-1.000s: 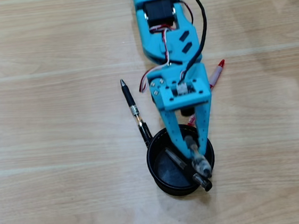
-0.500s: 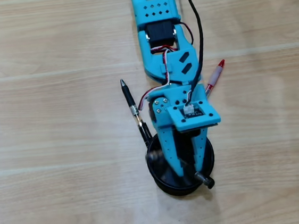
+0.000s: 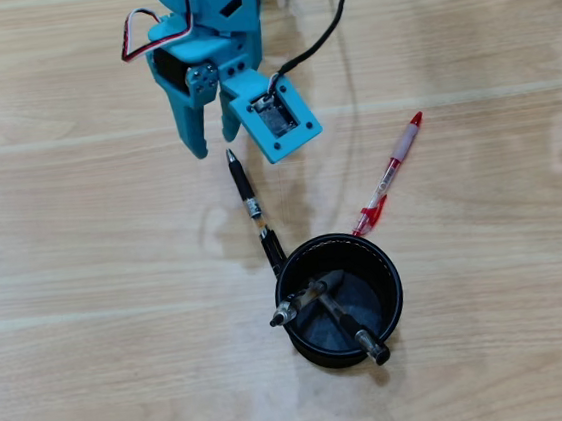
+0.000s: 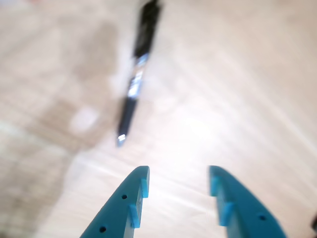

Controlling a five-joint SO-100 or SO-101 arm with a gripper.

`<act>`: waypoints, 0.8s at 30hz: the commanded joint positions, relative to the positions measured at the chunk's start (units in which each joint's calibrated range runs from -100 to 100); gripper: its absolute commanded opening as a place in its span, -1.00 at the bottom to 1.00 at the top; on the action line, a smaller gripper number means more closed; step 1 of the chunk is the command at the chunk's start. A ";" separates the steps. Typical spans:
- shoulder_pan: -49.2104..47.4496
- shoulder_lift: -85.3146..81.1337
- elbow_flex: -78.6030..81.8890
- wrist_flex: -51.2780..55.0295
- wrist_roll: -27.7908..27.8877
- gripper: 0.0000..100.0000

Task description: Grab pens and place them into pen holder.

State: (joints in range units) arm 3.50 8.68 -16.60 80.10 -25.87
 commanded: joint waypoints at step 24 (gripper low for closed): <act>0.53 31.65 -10.61 -9.41 -6.01 -0.95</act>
State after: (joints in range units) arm 2.15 39.57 -26.25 68.48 -28.79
